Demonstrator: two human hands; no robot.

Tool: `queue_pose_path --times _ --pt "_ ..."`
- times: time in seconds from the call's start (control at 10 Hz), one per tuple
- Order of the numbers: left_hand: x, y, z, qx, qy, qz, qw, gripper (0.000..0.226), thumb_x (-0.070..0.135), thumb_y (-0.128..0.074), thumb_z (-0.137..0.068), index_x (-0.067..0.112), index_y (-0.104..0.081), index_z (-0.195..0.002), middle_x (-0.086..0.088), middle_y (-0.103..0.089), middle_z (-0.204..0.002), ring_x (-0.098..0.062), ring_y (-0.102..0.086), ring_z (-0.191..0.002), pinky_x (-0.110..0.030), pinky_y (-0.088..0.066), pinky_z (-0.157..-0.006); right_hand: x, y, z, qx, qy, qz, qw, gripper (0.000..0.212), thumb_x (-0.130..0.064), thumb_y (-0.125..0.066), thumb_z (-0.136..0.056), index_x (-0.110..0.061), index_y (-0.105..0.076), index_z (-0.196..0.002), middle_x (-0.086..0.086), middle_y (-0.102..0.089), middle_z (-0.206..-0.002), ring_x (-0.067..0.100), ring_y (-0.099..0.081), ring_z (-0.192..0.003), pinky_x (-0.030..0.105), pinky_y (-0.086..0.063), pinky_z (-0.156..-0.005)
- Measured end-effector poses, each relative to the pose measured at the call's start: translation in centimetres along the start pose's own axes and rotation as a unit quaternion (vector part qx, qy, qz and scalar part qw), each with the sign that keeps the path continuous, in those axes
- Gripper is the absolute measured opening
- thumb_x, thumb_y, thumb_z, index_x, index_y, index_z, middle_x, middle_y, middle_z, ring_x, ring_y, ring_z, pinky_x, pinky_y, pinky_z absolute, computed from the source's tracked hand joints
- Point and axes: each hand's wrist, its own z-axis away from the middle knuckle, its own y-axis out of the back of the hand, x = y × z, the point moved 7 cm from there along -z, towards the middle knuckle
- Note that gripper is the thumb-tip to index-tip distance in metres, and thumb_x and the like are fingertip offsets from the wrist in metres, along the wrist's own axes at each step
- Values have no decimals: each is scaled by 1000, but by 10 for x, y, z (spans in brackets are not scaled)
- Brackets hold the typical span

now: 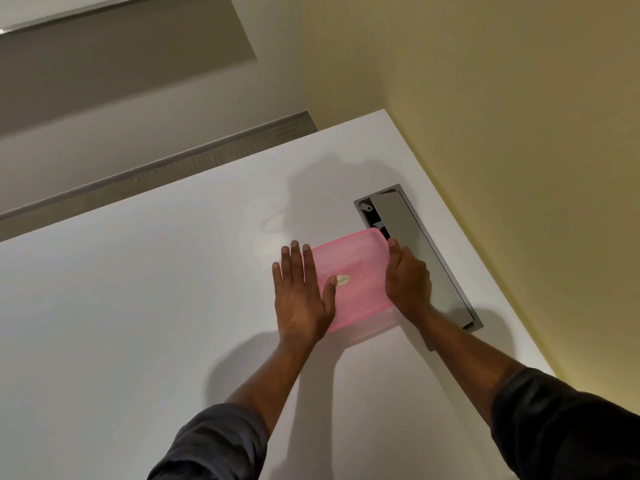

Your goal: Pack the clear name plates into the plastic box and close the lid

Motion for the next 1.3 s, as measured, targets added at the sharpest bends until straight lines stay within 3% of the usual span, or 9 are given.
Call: queue_pose_path --times 0.1,0.2,0.3,0.4,0.5,0.6,1.0,1.2,1.3 --pt "0 1 -1 -1 -4 2 1000 82 64 -29 -110 10 -18 -171 -15 -13 -180 -34 -6 -169 -56 -13 -136 0 1 -1 6 0 2 1000 61 -58 -26 -111 -17 -60 -83 1 -63 -65 21 -64 -55 23 -44 -48" --pt "2 4 1 -11 -1 -5 1000 83 65 -25 -110 9 -17 -171 -15 -11 -181 -34 -5 -169 -57 -14 -136 0 2 2 8 4 19 1000 60 -61 -22 -110 -17 -57 -89 1 -64 -71 25 -66 -62 30 -51 -54" --pt "2 3 0 -20 2 -13 1000 84 65 -23 -110 9 -15 -172 -15 -9 -181 -34 -4 -169 -57 -15 -135 -25 3 5 33 153 110 981 56 -65 -30 -108 -16 -57 -116 5 -66 -103 26 -69 -90 33 -56 -67" --pt "1 2 0 -26 3 -16 1000 84 65 -22 -109 9 -15 -172 -15 -8 -181 -34 -3 -169 -58 -15 -135 -43 -10 9 -18 309 164 937 69 -63 -44 -106 -11 -47 -151 12 -55 -152 28 -52 -141 41 -50 -106" --pt "1 0 0 -27 3 -20 999 84 65 -20 -109 9 -14 -172 -15 -5 -181 -34 -2 -169 -57 -14 -135 -51 -21 12 -78 403 192 892 87 -69 -42 -104 -8 -28 -165 12 -25 -174 26 -16 -164 49 -28 -128" --pt "4 2 2 -18 -4 -23 1000 85 65 -23 -109 9 -10 -172 -16 1 -181 -34 4 -169 -56 -11 -136 -55 -21 13 -99 424 201 878 101 -77 -40 -99 -7 -16 -167 12 -10 -177 26 -2 -165 54 -20 -130" --pt "1 2 2 -19 -26 6 999 86 62 -33 -109 11 -7 -173 -13 3 -182 -33 5 -169 -52 -8 -137 -54 -28 10 -126 415 221 874 112 -85 -40 -94 -8 -7 -168 11 0 -178 26 3 -165 51 -15 -132" --pt "6 14 -5 -120 -28 -25 992 88 69 -20 -108 13 0 -173 -15 16 -180 -36 16 -167 -54 -5 -137 -62 -19 15 -175 382 274 865 111 -85 -32 -95 -6 -3 -168 13 5 -177 28 9 -164 50 -9 -133" --pt "-2 25 2 -114 -37 -16 993 87 66 -19 -109 10 0 -173 -13 17 -179 -34 16 -167 -53 -7 -137 -67 -14 23 -184 388 292 855 112 -85 -27 -95 -4 0 -167 15 10 -176 30 10 -164 49 -6 -133"
